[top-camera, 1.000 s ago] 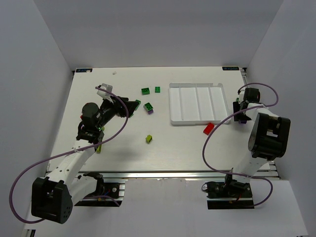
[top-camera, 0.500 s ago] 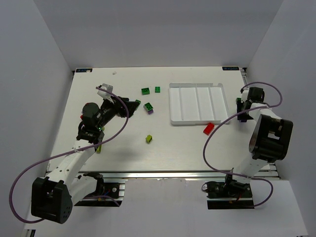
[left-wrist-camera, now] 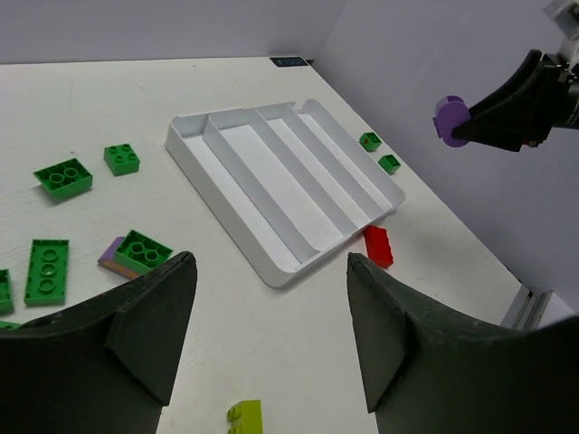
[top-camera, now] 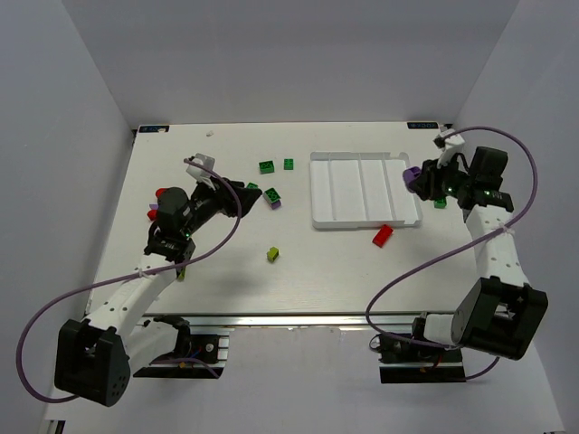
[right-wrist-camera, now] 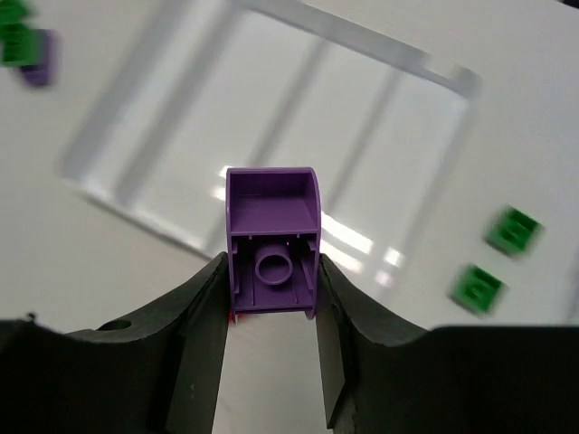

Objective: Sort the legos into containers by color

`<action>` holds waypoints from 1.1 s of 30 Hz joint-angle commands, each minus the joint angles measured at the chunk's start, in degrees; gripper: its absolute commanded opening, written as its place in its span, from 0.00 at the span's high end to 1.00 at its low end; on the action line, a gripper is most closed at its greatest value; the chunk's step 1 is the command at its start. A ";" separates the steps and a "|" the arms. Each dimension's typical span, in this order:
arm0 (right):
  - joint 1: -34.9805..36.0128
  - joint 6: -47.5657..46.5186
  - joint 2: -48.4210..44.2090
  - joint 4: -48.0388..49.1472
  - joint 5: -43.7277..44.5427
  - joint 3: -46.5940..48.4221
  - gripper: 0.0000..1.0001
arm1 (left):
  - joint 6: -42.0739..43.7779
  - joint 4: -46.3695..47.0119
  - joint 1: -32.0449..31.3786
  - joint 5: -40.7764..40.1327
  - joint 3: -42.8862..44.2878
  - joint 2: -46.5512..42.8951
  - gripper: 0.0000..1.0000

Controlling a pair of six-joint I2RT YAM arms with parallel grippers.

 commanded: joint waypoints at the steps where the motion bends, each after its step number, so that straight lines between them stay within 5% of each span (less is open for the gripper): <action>1: 4.48 -1.26 -0.76 -5.26 -24.11 2.09 1.00 | -0.14 -0.05 -2.20 0.14 2.60 -1.19 0.24; 4: 12.37 0.93 0.38 -4.92 -29.06 3.84 1.00 | 0.56 -0.75 -5.01 0.23 3.12 -2.07 0.24; 10: 27.62 2.95 5.83 -4.31 -17.40 7.80 1.00 | 3.46 -3.30 -7.74 -2.14 3.39 -4.09 0.24; 22: 33.86 8.32 24.63 2.64 4.14 22.91 1.00 | -0.22 -5.93 -8.09 -10.66 7.68 4.68 0.29; 29: 34.39 10.07 39.93 1.32 11.19 39.60 0.98 | 0.47 -10.42 -8.09 -14.00 11.30 10.76 0.29; 33: 34.39 10.25 43.80 2.64 14.00 41.47 0.95 | 1.27 -10.42 -8.09 -14.09 9.55 11.38 0.28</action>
